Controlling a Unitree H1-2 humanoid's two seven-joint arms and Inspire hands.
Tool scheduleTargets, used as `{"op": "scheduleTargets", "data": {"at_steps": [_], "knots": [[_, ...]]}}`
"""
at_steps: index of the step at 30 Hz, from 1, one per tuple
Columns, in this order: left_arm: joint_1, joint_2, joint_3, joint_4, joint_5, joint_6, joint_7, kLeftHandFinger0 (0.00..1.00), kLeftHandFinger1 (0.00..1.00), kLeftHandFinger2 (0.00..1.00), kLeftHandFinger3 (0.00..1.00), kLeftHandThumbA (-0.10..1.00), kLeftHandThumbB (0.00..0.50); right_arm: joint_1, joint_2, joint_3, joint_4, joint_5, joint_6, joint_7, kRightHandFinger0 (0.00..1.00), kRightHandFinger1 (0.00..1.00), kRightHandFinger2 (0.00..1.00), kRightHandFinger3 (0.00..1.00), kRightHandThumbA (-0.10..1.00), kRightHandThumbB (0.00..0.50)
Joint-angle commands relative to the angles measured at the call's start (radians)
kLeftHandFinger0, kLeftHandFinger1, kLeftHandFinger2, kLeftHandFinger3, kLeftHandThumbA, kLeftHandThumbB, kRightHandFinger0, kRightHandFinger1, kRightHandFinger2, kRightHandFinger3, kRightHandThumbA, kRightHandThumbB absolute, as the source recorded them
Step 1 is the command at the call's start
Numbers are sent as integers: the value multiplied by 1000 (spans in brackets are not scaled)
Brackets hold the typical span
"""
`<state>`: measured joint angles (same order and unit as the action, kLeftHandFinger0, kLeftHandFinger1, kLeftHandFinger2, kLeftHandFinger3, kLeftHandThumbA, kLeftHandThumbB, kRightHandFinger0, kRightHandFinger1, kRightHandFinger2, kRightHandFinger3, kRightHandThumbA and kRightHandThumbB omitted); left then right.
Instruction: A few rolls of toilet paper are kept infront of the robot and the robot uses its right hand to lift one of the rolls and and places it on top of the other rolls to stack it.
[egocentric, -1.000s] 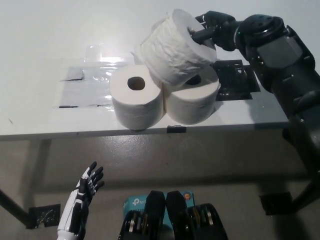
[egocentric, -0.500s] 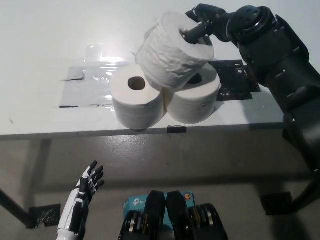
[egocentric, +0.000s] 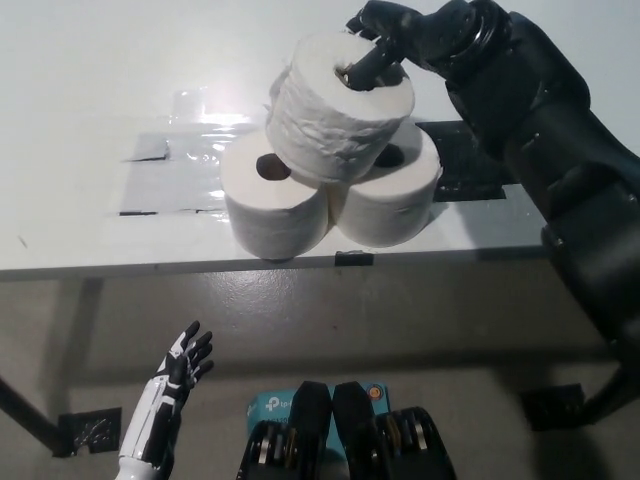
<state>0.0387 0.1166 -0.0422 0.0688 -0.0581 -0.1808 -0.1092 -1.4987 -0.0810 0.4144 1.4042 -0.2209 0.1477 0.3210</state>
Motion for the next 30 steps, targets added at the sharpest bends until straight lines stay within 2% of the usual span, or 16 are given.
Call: {"op": "scheduleTargets", "data": {"at_steps": [1, 2, 3, 5, 6, 8, 9, 11, 14, 16, 18, 21, 23, 26, 27, 30], "knots": [[-11, 17, -7, -39, 20, 0, -16, 1000, 1000, 1000, 1000, 966, 150, -87, -8, -26, -6, -12, 17, -32, 90, 326, 578, 763, 810, 180], [-12, 18, -7, -38, 21, -1, -16, 1000, 1000, 1000, 1000, 966, 156, -88, -8, -25, -5, -14, 17, -30, 144, 400, 658, 828, 812, 191], [-13, 16, -6, -37, 15, 2, -16, 1000, 1000, 1000, 1000, 954, 167, -88, -8, -23, -4, -20, 13, -26, 249, 532, 785, 953, 826, 199], [-12, 18, -8, -33, 20, -6, -14, 1000, 1000, 1000, 1000, 953, 160, -89, -8, -26, -5, -20, 10, -17, 333, 641, 964, 1000, 830, 205], [-11, 17, -7, -33, 19, -6, -14, 1000, 1000, 1000, 1000, 953, 161, -90, -7, -27, -5, -21, 13, -15, 354, 663, 984, 1000, 832, 203], [-9, 18, -7, -34, 13, 6, -16, 1000, 1000, 1000, 1000, 950, 175, -93, -9, -25, -5, -25, 8, 1, 490, 762, 1000, 1000, 874, 222], [-9, 15, -5, -35, 12, 6, -12, 1000, 1000, 1000, 1000, 938, 173, -96, -11, -20, -5, -29, 3, 15, 633, 873, 1000, 1000, 911, 228], [-10, 14, -5, -32, 16, 0, -9, 1000, 1000, 1000, 1000, 936, 175, -102, -12, -19, -6, -31, -3, 27, 835, 1000, 1000, 1000, 945, 250], [-12, 15, -8, -31, 24, 0, -9, 1000, 1000, 1000, 1000, 952, 175, -112, -19, -18, -8, -35, -17, 56, 1000, 1000, 1000, 1000, 1000, 261], [-15, 13, -7, -31, 11, 2, -15, 1000, 1000, 1000, 1000, 941, 168, -129, -26, 7, -7, -61, -27, 97, 1000, 1000, 1000, 1000, 1000, 282], [-16, 15, -8, -34, 16, 10, -13, 1000, 1000, 1000, 1000, 945, 183, -142, -30, 22, -7, -73, -39, 125, 1000, 1000, 1000, 1000, 1000, 274], [-20, 16, -7, -35, 16, 11, -13, 1000, 1000, 1000, 1000, 926, 187, -167, -30, 25, -10, -81, -21, 139, 1000, 1000, 1000, 1000, 1000, 342], [-21, 18, -7, -39, 6, 14, -20, 1000, 1000, 1000, 1000, 926, 180, -184, -30, 8, -9, -67, 4, 151, 1000, 1000, 1000, 1000, 1000, 365], [-24, 22, -10, -33, 7, -5, -26, 1000, 1000, 1000, 1000, 942, 177, -212, -29, -1, -5, -66, 18, 169, 1000, 1000, 1000, 1000, 969, 366], [-27, 26, -12, -27, 14, -14, -26, 1000, 1000, 1000, 1000, 955, 175, -230, -30, 19, -3, -84, 17, 208, 1000, 1000, 1000, 1000, 1000, 355], [-29, 26, -14, -27, 22, -12, -21, 1000, 1000, 1000, 1000, 961, 195, -266, -29, 40, 4, -105, 45, 276, 1000, 1000, 1000, 1000, 1000, 374]]}}
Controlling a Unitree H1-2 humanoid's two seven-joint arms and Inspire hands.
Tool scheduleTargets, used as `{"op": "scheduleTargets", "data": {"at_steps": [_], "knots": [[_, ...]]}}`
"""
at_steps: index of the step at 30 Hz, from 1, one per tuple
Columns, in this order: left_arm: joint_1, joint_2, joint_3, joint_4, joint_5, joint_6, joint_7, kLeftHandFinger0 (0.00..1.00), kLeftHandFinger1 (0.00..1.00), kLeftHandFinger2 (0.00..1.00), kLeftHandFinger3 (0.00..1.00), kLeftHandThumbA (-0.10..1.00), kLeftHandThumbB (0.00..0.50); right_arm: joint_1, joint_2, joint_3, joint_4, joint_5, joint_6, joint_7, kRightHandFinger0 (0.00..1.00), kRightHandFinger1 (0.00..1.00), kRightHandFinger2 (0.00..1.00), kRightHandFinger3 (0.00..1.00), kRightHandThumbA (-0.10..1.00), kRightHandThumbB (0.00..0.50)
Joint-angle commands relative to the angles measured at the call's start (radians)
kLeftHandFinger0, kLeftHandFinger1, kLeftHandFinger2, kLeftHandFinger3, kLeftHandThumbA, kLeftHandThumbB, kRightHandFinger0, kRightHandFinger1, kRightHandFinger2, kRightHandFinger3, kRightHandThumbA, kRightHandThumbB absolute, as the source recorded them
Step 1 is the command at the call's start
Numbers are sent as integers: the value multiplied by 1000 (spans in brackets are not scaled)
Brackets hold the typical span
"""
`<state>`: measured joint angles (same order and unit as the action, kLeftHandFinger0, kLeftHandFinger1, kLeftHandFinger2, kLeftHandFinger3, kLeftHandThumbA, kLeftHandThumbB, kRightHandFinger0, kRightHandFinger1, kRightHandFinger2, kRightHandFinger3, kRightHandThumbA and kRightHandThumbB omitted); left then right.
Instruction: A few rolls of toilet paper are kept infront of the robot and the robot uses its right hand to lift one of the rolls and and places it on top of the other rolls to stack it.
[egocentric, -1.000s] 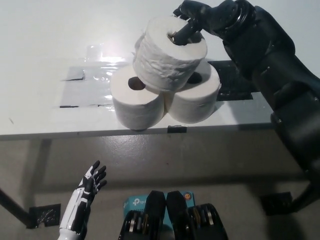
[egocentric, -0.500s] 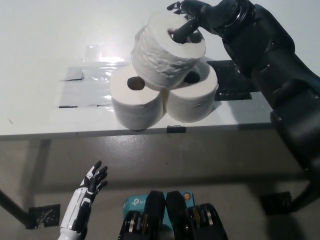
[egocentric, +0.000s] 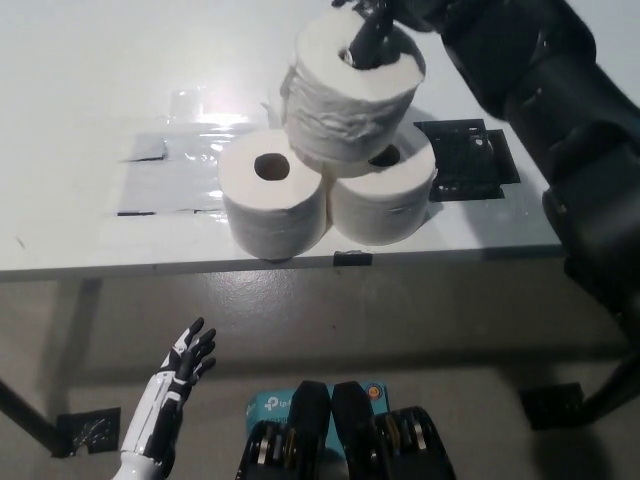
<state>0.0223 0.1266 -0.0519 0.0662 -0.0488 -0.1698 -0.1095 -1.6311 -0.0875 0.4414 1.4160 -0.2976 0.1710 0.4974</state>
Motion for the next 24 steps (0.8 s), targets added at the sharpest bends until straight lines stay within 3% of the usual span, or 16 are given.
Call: {"op": "scheduleTargets", "data": {"at_steps": [1, 5, 11, 19, 21, 24], "knots": [[-13, 16, -5, -22, 15, -24, -19, 1000, 1000, 1000, 1000, 963, 196, -150, -20, 21, -4, -36, 34, 114, 1000, 1000, 1000, 1000, 977, 375], [-19, 18, -9, -22, 25, -18, -18, 1000, 1000, 1000, 1000, 976, 208, -182, -16, 29, 4, -39, 53, 162, 1000, 1000, 1000, 1000, 885, 355], [-30, 16, -12, -29, 14, -3, -23, 1000, 1000, 1000, 1000, 961, 211, -198, -23, 42, 6, -51, 41, 183, 1000, 1000, 1000, 1000, 907, 352], [-42, 26, -10, -35, 14, -12, -27, 1000, 1000, 1000, 1000, 960, 193, -165, -28, 38, 3, -60, 47, 174, 1000, 1000, 1000, 1000, 787, 342], [-46, 24, -9, -39, 25, -8, -17, 1000, 1000, 1000, 1000, 958, 199, -146, -27, 16, 0, -45, 59, 122, 1000, 1000, 1000, 1000, 642, 361], [-46, 25, -11, -43, 22, -5, -22, 1000, 1000, 1000, 1000, 974, 194, -127, -22, 55, 5, -85, 54, 136, 1000, 1000, 1000, 1000, 725, 376]]}}
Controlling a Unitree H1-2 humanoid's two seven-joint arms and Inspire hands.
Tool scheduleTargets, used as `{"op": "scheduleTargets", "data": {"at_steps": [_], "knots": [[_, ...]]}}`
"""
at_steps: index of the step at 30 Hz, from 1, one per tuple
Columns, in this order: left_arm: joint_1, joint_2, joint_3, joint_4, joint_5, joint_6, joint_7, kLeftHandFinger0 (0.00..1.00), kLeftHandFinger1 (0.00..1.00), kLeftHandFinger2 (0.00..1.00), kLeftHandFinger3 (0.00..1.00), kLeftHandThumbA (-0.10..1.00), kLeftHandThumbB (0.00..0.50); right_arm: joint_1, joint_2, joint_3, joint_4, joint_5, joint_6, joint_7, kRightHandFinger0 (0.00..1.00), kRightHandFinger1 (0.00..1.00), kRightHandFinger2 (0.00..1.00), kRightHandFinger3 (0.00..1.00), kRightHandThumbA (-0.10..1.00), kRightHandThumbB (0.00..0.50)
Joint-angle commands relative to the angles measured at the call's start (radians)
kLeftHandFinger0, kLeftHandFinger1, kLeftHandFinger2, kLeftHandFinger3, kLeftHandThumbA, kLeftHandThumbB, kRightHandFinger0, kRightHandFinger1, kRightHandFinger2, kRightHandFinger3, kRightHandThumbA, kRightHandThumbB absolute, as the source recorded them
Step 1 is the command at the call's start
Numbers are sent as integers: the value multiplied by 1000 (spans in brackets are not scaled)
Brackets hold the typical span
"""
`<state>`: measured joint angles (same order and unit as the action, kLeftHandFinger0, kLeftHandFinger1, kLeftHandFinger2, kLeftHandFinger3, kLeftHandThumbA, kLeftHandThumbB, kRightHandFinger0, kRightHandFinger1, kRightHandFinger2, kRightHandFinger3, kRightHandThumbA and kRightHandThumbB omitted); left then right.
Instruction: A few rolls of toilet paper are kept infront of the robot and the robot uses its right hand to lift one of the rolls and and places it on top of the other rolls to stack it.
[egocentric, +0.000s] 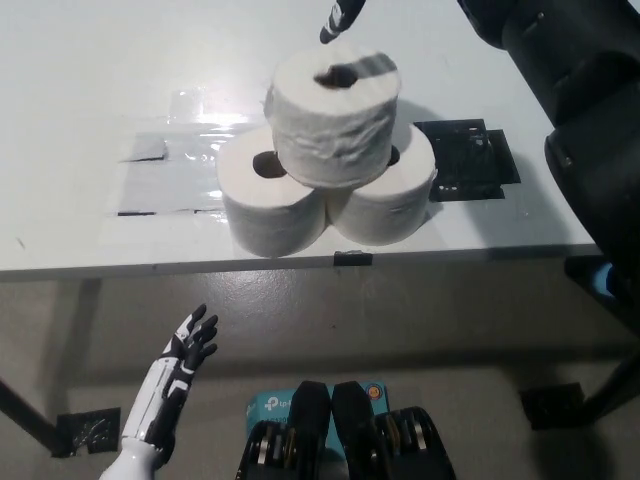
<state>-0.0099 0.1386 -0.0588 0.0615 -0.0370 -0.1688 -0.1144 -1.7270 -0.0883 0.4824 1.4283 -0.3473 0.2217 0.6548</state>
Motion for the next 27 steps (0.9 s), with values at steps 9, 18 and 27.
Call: {"op": "scheduleTargets", "data": {"at_steps": [9, 18, 27], "knots": [[-14, 3, 0, -31, 4, 2, -19, 1000, 1000, 1000, 1000, 957, 201, -21, -41, -23, -19, -7, -27, -52, 1000, 1000, 1000, 1000, 854, 368], [-70, 19, 11, -15, -5, -3, -28, 1000, 1000, 1000, 1000, 964, 165, -180, -201, -297, -153, 148, -126, -97, 1000, 1000, 1000, 1000, 1000, 351], [-154, -2, 35, 13, -12, -6, -2, 1000, 1000, 1000, 1000, 945, 139, -244, -376, -532, -450, 249, -191, -136, 1000, 1000, 1000, 1000, 1000, 314]]}}
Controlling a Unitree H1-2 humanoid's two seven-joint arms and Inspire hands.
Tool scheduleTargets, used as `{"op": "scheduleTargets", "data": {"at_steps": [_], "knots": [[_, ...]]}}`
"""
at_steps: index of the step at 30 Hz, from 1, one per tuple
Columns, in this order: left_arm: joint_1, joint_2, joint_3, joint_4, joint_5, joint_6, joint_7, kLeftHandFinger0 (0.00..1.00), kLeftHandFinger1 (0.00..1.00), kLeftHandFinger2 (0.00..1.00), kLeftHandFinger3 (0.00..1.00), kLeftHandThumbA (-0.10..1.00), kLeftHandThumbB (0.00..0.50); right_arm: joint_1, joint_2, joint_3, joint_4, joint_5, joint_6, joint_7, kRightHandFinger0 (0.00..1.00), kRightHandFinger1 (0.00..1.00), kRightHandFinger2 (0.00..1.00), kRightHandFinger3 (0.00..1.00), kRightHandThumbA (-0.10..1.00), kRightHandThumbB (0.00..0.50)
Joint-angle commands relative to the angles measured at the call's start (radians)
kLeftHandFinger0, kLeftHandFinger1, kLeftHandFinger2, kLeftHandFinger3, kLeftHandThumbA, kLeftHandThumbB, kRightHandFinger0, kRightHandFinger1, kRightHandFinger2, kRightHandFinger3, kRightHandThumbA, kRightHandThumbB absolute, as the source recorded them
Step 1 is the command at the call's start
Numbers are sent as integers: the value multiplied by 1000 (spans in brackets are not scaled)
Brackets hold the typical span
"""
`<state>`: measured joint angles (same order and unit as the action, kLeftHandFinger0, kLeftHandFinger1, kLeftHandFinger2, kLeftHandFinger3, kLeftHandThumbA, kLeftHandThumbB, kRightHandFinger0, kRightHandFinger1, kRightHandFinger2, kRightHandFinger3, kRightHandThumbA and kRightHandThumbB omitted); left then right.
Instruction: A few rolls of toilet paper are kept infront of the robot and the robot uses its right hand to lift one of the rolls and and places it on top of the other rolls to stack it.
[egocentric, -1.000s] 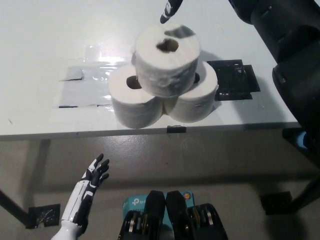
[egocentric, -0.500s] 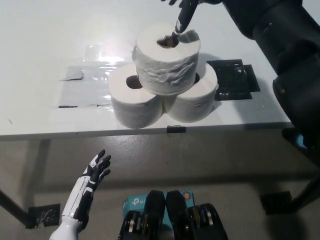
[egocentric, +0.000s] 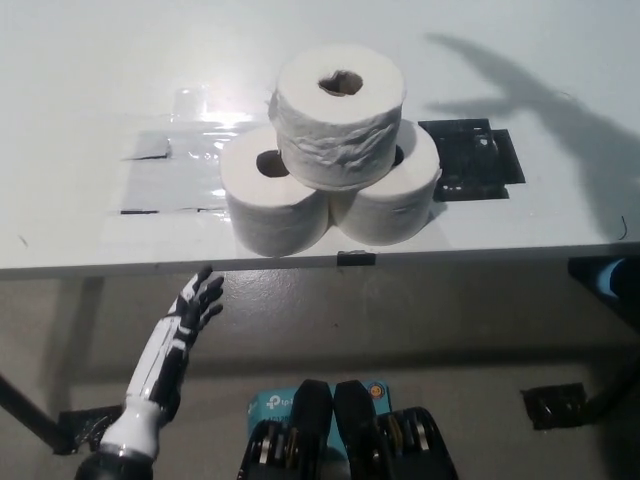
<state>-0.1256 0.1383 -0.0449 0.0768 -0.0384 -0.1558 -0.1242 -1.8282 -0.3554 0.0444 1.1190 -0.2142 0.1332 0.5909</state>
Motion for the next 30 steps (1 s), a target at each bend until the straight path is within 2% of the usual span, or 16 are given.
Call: {"op": "scheduleTargets", "data": {"at_steps": [1, 2, 3, 5, 7, 8, 11, 13, 17, 19, 21, 25, 30], "knots": [[-46, -1, 24, 1, -14, -25, 8, 1000, 1000, 1000, 1000, 944, 127, -130, -124, -119, -199, 125, -77, -70, 1000, 1000, 1000, 1000, 1000, 297], [-54, 0, 26, 6, -19, -35, 4, 1000, 1000, 1000, 1000, 945, 117, -88, -153, -165, -316, 154, -34, -66, 1000, 1000, 1000, 1000, 1000, 290], [-69, -2, 31, 12, -25, -32, 5, 1000, 1000, 1000, 1000, 947, 117, -51, -168, -218, -408, 193, -6, -76, 1000, 1000, 1000, 1000, 1000, 331], [-77, 1, 35, 9, -27, -28, 4, 1000, 1000, 1000, 1000, 956, 117, 1, -187, -254, -526, 213, 31, -67, 1000, 1000, 1000, 1000, 1000, 328], [-92, 3, 41, 7, -30, -17, 6, 1000, 1000, 1000, 1000, 970, 123, 179, -216, -354, -839, 292, 83, -51, 1000, 1000, 1000, 1000, 1000, 266], [-94, 3, 40, 9, -30, -19, 6, 1000, 1000, 1000, 1000, 974, 123, 222, -218, -378, -915, 308, 105, -53, 1000, 1000, 1000, 1000, 1000, 267], [-106, 5, 46, 15, -45, -12, 2, 1000, 1000, 1000, 1000, 993, 121, 453, -183, -509, -1264, 391, 212, -89, 1000, 1000, 1000, 1000, 1000, 226], [-111, 9, 50, 17, -49, -11, 1, 1000, 1000, 1000, 1000, 1000, 130, 575, -148, -562, -1404, 438, 224, -112, 1000, 1000, 1000, 1000, 1000, 256], [-116, 11, 56, 28, -51, -12, 4, 1000, 1000, 1000, 1000, 1000, 169, 869, -20, -629, -1668, 565, 213, -189, 1000, 1000, 1000, 1000, 1000, 252], [-110, 13, 58, 34, -63, -13, -3, 1000, 1000, 1000, 1000, 1000, 176, 1035, 51, -606, -1766, 616, 177, -218, 1000, 1000, 1000, 1000, 1000, 261], [-98, 15, 58, 37, -65, -11, -6, 1000, 1000, 1000, 1000, 1000, 201, 1138, 102, -576, -1801, 646, 150, -231, 1000, 1000, 1000, 1000, 1000, 297], [-72, 22, 56, 36, -59, -20, -11, 1000, 1000, 1000, 1000, 1000, 223, 1395, 218, -433, -1830, 620, 19, -201, 1000, 1000, 1000, 1000, 1000, 284], [-24, 26, 50, 30, -56, -42, -18, 1000, 1000, 1000, 1000, 1000, 219, 1578, 316, -317, -1844, 552, -22, -176, 1000, 1000, 1000, 1000, 1000, 305]]}}
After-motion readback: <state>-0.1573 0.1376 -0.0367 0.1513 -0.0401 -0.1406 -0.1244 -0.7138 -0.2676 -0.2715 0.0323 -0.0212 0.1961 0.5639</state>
